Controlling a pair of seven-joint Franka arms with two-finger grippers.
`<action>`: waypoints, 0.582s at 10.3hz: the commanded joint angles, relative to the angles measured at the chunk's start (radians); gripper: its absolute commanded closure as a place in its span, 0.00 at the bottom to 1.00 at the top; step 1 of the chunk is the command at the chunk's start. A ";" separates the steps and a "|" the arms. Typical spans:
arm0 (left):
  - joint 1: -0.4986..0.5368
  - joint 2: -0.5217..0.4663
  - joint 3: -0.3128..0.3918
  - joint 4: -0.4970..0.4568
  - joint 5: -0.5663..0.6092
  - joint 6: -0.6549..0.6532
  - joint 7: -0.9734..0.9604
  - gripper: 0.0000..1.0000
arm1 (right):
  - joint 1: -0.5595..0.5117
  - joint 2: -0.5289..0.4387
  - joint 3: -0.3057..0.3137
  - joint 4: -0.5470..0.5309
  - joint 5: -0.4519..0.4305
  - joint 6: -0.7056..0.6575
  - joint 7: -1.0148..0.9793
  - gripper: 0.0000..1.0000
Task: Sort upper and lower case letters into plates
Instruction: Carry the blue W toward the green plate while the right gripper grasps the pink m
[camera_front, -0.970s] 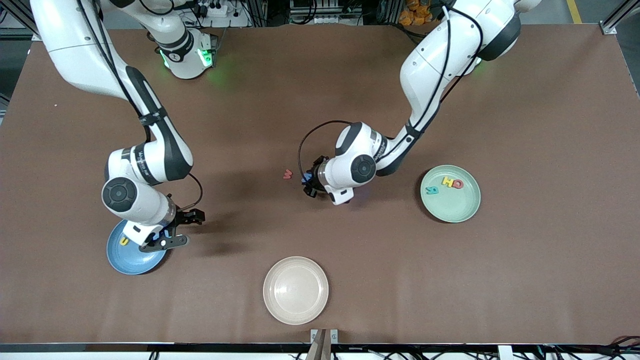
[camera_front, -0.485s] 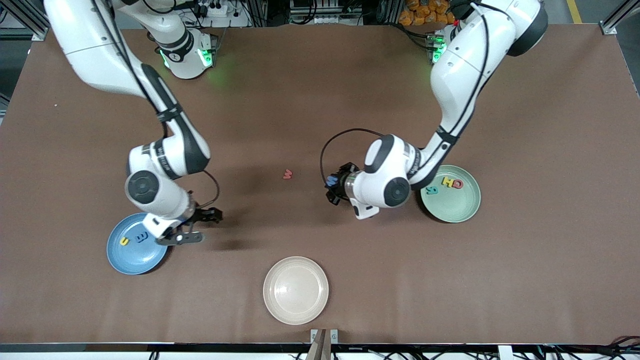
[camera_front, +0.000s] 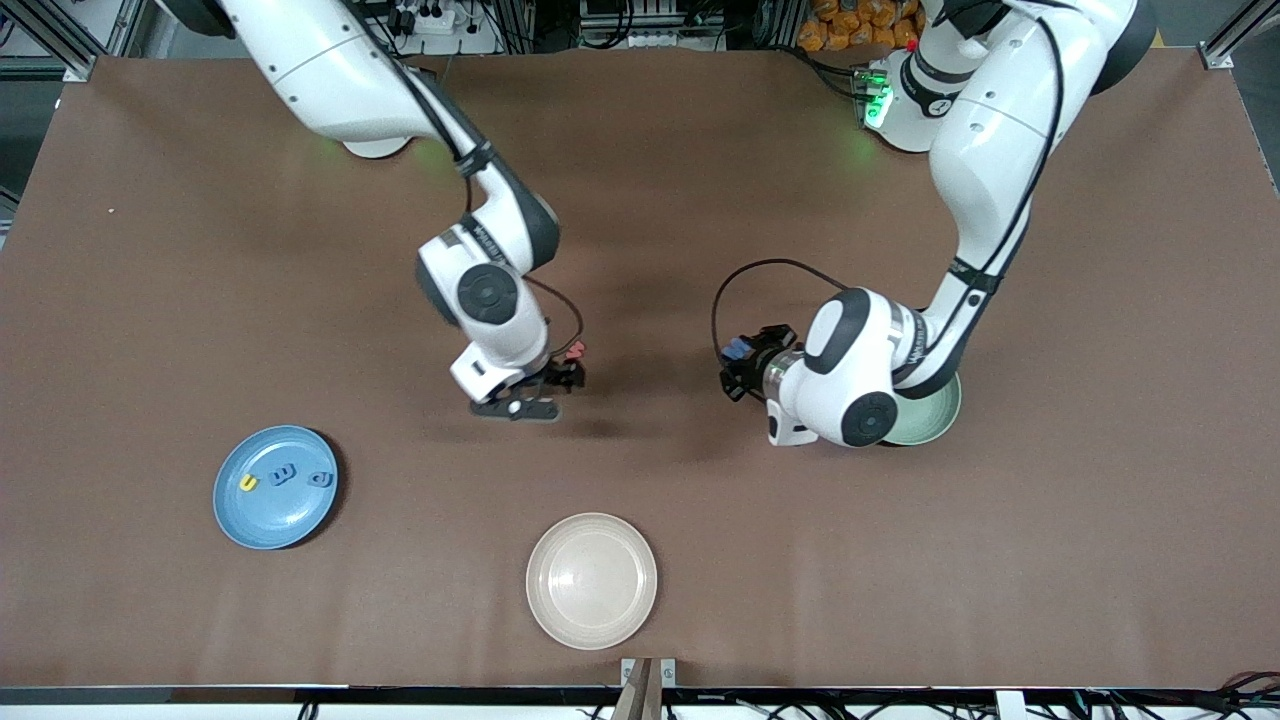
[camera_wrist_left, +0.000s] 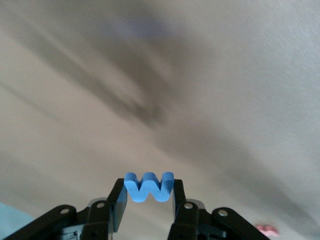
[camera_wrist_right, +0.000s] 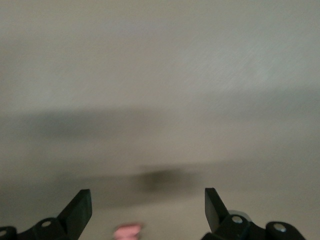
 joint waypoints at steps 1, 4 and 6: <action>0.125 -0.146 -0.007 -0.198 0.053 -0.010 0.214 0.88 | 0.050 -0.025 -0.004 -0.070 0.013 0.033 0.090 0.00; 0.194 -0.162 -0.007 -0.248 0.058 -0.012 0.351 0.88 | 0.039 -0.025 0.026 -0.188 0.012 0.177 0.085 0.00; 0.258 -0.152 -0.005 -0.263 0.059 -0.012 0.511 0.87 | 0.025 -0.022 0.027 -0.190 0.016 0.186 0.093 0.00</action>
